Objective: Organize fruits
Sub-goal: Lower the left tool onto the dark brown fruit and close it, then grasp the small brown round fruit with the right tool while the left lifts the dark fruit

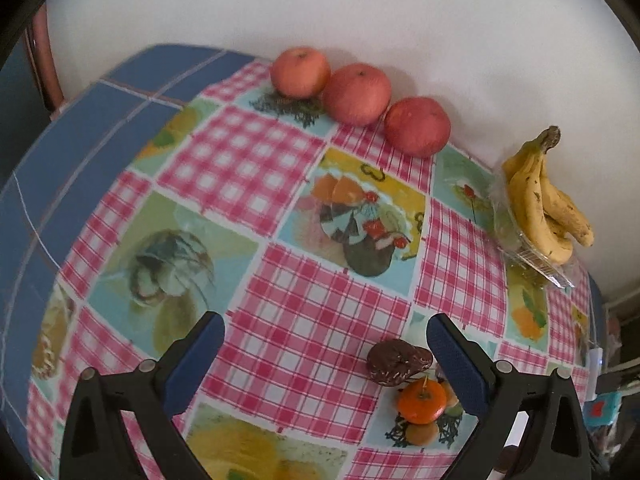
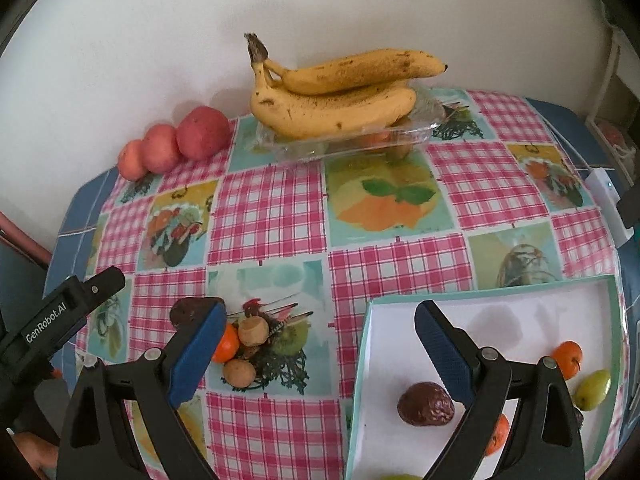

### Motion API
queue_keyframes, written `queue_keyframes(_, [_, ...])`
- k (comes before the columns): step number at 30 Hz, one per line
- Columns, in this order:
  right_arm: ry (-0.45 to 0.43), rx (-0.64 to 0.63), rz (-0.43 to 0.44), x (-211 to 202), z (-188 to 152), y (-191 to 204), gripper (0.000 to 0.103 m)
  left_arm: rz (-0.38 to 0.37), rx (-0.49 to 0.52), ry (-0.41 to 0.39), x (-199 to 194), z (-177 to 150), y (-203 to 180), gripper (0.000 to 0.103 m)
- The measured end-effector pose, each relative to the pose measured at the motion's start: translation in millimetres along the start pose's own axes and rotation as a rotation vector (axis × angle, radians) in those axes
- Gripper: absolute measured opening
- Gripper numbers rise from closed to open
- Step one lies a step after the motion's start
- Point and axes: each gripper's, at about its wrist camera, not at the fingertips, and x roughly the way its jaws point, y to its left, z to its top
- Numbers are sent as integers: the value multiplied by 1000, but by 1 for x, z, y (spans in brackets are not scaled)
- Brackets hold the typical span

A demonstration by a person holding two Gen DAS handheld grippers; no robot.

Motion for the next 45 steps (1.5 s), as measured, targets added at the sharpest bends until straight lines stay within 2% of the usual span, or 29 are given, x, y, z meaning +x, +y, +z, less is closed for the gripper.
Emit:
queue_keyframes(4, [31,7,-16,13,2,-2,95,-20,9,24,11,-5,-7,100])
queue_keyframes(6, [40,10,-23,18,2,-4,95,-30,12,33,15,-7,-11,93])
queue_keyframes(10, [42,2,-53,22,4,-7,95,-63,-11,58,22,-12,-15,88])
queue_keyframes(11, [40,6,-57,22,4,-8,95,-81,-12,68,24,-14,-17,81])
queue_keyframes(17, [34,23,-75,20,7,-19,95,-130,-27,123,34,-21,-25,66])
queue_keyframes(21, [32,32,-75,18,7,-23,95,-141,-38,153,41,-24,-28,52])
queue_keyframes(23, [32,28,-75,18,8,-22,95,-174,-49,164,43,-25,-29,44])
queue_keyframes(29, [34,21,-73,19,8,-19,95,-208,-80,162,41,-26,-26,42])
queue_keyframes(39, [39,-29,13,28,-2,4,95,-163,-222,64,19,-8,23,42])
queue_keyframes(43, [46,-48,42,34,-5,13,77,-169,-252,39,10,-4,33,42])
queue_keyframes(45, [64,-41,70,39,-8,15,77,-173,-254,33,8,-3,35,42])
